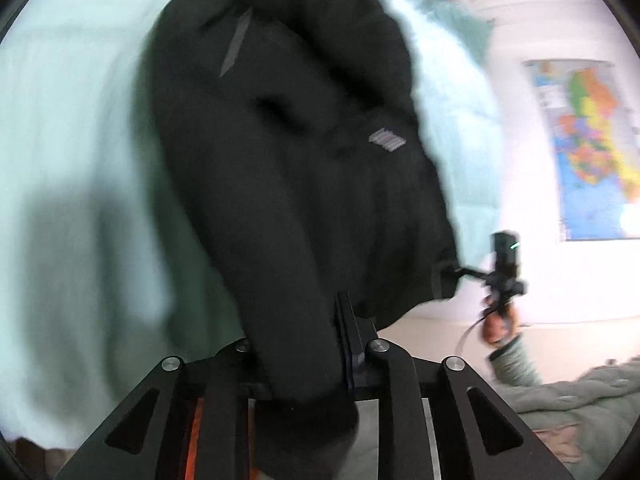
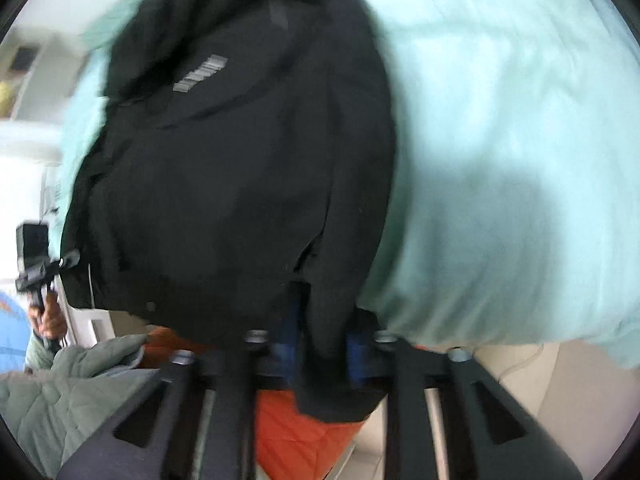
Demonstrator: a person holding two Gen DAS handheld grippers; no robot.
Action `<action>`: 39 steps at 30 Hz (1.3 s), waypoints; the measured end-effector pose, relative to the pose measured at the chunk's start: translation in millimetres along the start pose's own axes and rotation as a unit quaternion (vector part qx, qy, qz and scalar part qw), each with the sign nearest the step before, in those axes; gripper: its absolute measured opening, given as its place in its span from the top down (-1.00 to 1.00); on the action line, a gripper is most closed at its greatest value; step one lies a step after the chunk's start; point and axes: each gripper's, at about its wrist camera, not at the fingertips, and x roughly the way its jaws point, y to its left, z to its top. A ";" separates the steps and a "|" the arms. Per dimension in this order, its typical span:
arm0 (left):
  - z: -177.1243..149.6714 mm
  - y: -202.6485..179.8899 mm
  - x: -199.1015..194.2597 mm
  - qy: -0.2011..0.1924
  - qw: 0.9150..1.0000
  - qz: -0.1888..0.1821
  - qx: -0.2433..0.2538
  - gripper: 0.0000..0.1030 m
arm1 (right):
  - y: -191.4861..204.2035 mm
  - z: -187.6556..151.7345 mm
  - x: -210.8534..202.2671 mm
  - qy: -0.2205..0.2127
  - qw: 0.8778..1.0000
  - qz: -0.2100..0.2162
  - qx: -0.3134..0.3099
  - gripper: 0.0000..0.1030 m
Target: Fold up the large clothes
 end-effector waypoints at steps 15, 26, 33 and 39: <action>73.1 -46.8 -69.9 -0.126 0.987 -0.100 0.022 0.63 | 52.4 47.7 -64.3 -0.112 0.991 0.068 -0.010 0.67; 183.6 -36.0 -132.4 -0.230 0.968 -0.103 0.001 0.63 | 74.2 181.3 -145.0 -0.219 0.968 0.125 0.000 0.67; 287.1 11.5 -93.9 -0.217 0.972 -0.025 -0.087 0.54 | 58.9 305.3 -117.0 -0.226 0.967 0.100 0.067 0.61; 351.2 87.6 -0.1 -0.121 0.976 0.049 -0.177 0.51 | 27.7 383.7 -19.1 -0.137 0.983 0.013 0.124 0.56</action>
